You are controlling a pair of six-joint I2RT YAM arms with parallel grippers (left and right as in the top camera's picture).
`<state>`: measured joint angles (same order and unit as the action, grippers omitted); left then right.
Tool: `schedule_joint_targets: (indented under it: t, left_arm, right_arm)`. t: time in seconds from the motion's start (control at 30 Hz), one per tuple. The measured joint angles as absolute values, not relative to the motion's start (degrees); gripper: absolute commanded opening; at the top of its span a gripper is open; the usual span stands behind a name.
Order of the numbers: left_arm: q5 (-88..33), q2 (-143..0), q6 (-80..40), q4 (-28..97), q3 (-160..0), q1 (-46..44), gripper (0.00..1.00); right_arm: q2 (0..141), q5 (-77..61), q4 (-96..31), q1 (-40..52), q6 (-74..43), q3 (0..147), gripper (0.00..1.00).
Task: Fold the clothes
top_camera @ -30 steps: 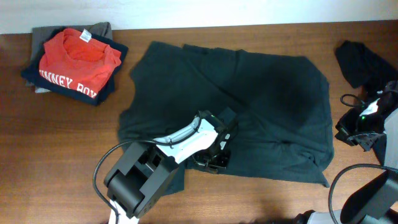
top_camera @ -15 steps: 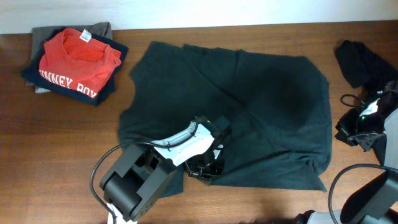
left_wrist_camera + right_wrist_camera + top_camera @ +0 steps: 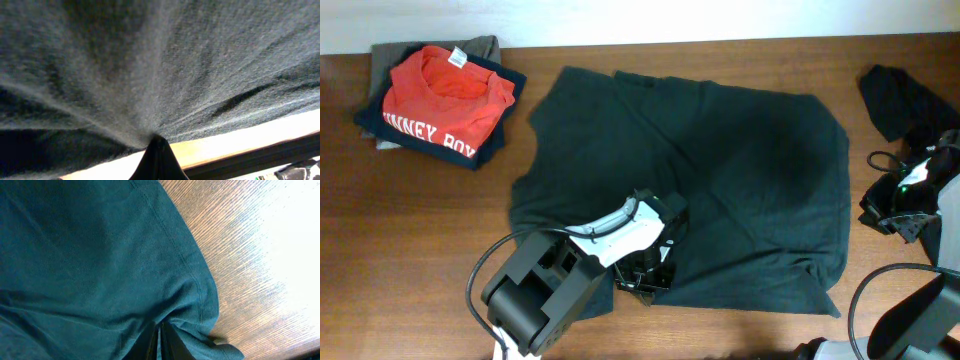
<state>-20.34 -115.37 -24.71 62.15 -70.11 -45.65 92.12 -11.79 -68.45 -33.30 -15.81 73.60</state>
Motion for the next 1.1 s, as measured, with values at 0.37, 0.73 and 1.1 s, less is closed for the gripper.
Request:
schedule_joint_targets:
  t: [0.37,0.73,1.1]
  left_arm:
    - [-14.70,-107.22,-24.75,62.54,-72.10,-45.63,0.18]
    - [-14.04,-106.80,-24.73,62.54,-72.18,-45.63,0.39]
    - [-12.99,-106.80,-24.73,62.54,-72.18,-45.63,0.39]
  right_arm:
    - [92.12,-12.60,-66.67,-33.04,-15.46,73.58,0.04]
    - [93.12,-10.44,-59.72,-27.31,-19.75,68.79,0.04]
    - [101.34,-7.44,-59.51,-27.27,-21.23,64.93,0.04]
